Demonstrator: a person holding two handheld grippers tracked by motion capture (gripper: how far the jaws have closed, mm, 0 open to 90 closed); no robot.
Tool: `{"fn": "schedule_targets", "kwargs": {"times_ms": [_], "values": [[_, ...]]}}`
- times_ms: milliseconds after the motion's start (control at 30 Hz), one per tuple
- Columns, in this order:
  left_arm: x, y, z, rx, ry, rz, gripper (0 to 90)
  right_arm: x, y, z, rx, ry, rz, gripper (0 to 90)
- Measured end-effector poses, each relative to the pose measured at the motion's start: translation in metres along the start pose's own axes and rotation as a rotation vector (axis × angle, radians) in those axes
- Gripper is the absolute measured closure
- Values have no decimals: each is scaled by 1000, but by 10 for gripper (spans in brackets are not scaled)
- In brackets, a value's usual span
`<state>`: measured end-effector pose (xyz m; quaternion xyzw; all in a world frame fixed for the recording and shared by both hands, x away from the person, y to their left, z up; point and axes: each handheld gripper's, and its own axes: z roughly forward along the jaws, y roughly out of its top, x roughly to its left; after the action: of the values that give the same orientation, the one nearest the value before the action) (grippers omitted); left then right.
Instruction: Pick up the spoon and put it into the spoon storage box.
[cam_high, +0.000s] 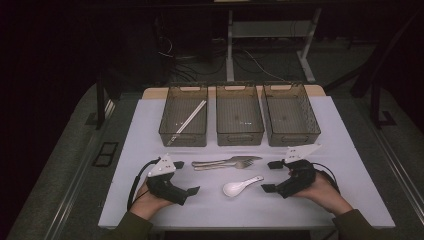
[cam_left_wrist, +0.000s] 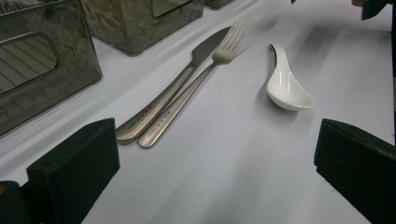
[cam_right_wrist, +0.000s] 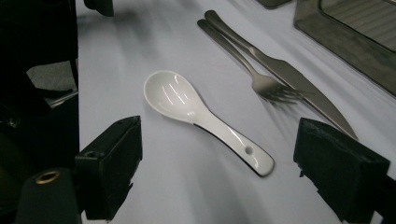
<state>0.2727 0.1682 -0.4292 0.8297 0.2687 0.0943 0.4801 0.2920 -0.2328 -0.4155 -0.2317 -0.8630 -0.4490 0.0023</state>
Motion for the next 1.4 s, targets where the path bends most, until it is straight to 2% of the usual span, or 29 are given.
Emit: {"fn": "schedule_targets", "kwargs": {"times_ms": [233, 267, 567, 900, 1000, 1033, 1100, 1167, 1200, 1300, 1400], "values": [[1, 0, 0, 7, -6, -2, 0, 0, 16, 21, 43, 43, -38, 171], [1, 0, 0, 8, -6, -2, 0, 0, 18, 23, 47, 50, -39, 205], [0, 0, 0, 5, -8, -5, 0, -4, 30, 42, 82, 104, -55, 303], [0, -1, 0, 7, -15, -6, 0, -12, 35, 60, 118, 158, -61, 422], [0, -1, 0, 4, -15, -6, 0, -13, 32, 63, 148, 161, -64, 432], [0, -1, 0, 4, -15, -6, 0, -15, 31, 63, 158, 154, -88, 436], [0, -1, 0, 6, -16, -4, 0, -16, 30, 64, 160, 154, -91, 450], [0, -1, -1, 6, -16, -4, 0, -16, 30, 64, 154, 155, -79, 505], [0, -1, -1, 5, -16, -4, 0, -15, 30, 64, 148, 158, -55, 544], [0, 0, -1, 3, -17, -7, 0, -17, 30, 64, 148, 141, -61, 701], [0, -1, -1, 5, -17, -7, 0, -19, 30, 63, 152, 115, -64, 798]]}}
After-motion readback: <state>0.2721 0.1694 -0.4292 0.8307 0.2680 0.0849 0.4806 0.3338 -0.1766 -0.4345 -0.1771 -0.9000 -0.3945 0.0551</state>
